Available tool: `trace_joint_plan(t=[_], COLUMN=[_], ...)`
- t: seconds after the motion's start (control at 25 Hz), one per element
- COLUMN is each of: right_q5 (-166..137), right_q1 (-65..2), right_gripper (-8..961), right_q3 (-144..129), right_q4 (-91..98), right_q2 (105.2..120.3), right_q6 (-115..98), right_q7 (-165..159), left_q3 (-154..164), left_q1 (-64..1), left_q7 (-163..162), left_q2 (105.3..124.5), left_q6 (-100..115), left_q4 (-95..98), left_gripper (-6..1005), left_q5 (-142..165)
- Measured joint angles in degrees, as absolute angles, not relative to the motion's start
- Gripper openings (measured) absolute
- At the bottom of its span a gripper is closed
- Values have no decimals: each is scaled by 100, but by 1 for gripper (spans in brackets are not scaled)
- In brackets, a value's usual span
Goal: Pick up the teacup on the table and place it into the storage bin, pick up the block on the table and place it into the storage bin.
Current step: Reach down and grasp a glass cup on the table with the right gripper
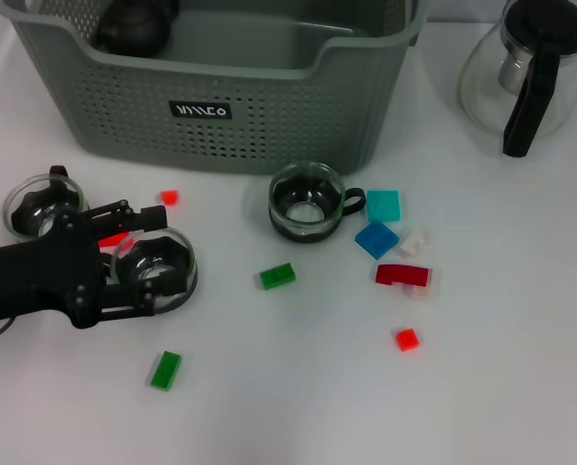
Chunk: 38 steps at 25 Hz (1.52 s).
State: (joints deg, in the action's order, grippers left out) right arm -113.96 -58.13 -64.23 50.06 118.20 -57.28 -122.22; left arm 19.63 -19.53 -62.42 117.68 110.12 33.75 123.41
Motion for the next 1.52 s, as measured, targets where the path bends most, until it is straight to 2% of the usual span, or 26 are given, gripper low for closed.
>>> trace_joint_plan(t=[0.2, 0.36, 0.52, 0.88, 1.2, 1.52], right_q5=[-10216, -10097, -10540, -11806, -13071, -13322], right_q1=[-5434, -5031, -4739, -4945, -5750, -6347], right_gripper=[687, 680, 673, 657, 613, 604], right_q3=[-5798, -5564, -5632, -6296, -7193, -8504], right_q4=[5045, 5255, 5768, 7057, 6680, 5497], right_q2=[11560, 11454, 11426, 11634, 12039, 12053], right_q6=[-7755, -8788, -9267, -10619, -10289, -8977], right_q7=[-11295, -10994, -11033, -11476, -12064, -12981], left_q3=[1959, 1968, 1988, 1967, 1956, 1667], left_q1=[-1963, -1911, -1886, -1874, -1871, -1805], left_q7=[-6259, -6249, -6266, -6290, -6293, -6287], left_q2=[11696, 11666, 11659, 11650, 11643, 11665], left_q6=[10972, 10963, 10990, 11037, 11007, 11036], left_q4=[3378, 3395, 3433, 3506, 3498, 3462], left_gripper=[828, 828, 827, 828, 827, 828], left_q5=[12355, 12405, 12517, 12561, 12503, 12501])
